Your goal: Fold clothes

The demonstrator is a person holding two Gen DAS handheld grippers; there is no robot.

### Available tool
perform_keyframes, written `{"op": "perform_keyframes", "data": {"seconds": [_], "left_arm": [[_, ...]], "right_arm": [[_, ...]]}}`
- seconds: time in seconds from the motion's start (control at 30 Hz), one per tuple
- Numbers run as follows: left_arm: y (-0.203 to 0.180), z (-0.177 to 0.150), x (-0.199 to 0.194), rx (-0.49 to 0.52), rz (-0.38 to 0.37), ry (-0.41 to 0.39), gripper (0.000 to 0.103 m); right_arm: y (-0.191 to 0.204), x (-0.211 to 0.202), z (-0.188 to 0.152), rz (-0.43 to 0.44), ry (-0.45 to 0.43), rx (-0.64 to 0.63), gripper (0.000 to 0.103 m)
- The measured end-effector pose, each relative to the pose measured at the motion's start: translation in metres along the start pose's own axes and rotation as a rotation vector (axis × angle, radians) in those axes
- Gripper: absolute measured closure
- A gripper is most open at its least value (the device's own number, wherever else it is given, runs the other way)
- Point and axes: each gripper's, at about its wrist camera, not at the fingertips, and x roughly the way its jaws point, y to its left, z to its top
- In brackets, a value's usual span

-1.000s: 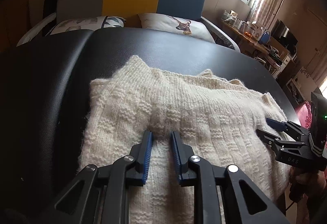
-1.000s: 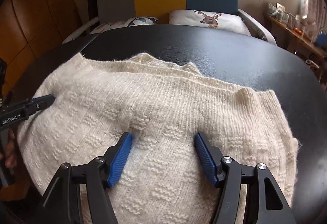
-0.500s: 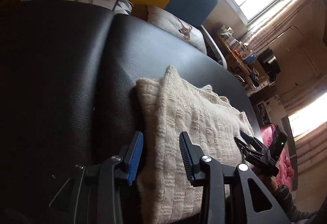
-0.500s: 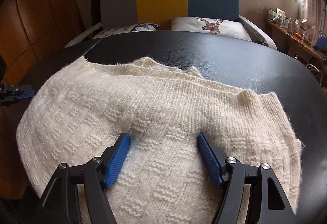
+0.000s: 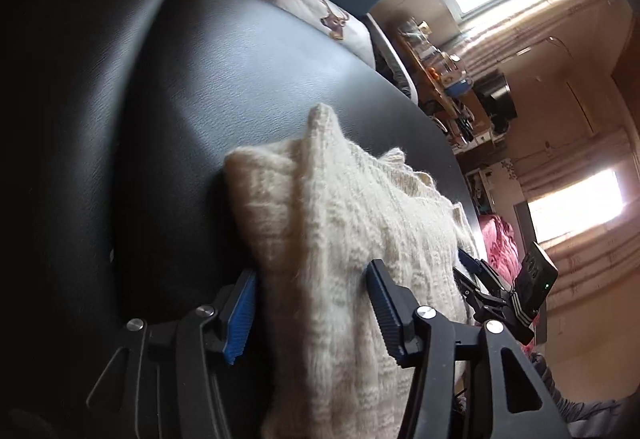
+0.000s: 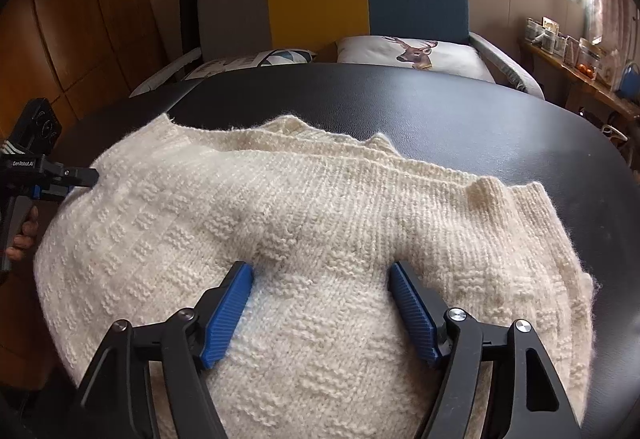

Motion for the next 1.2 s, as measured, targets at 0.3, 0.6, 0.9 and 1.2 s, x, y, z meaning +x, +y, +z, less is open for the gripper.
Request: {"op": "perform_keyframes", "data": {"seconds": [0.3,0.6,0.9,1.2], "left_arm": [[-0.007,0.0,0.007,-0.028,0.036,-0.068,0.084],[-0.013,0.002,-0.025,-0.058,0.112,-0.156,0.087],[-0.011,0.025,-0.073,-0.036,0.218,-0.184,0.087],[-0.033,0.025,-0.096,-0.063,0.16,-0.182,0.087]], "right_arm": [[0.0,0.001,-0.002,0.011,-0.015,0.015,0.027],[-0.013,-0.024,0.001,0.072,0.057,-0.04,0.028],[-0.038,-0.064,0.003,0.182,0.176,-0.159,0.045],[-0.039,-0.018,0.006,0.16,0.349,-0.393,0.048]]}}
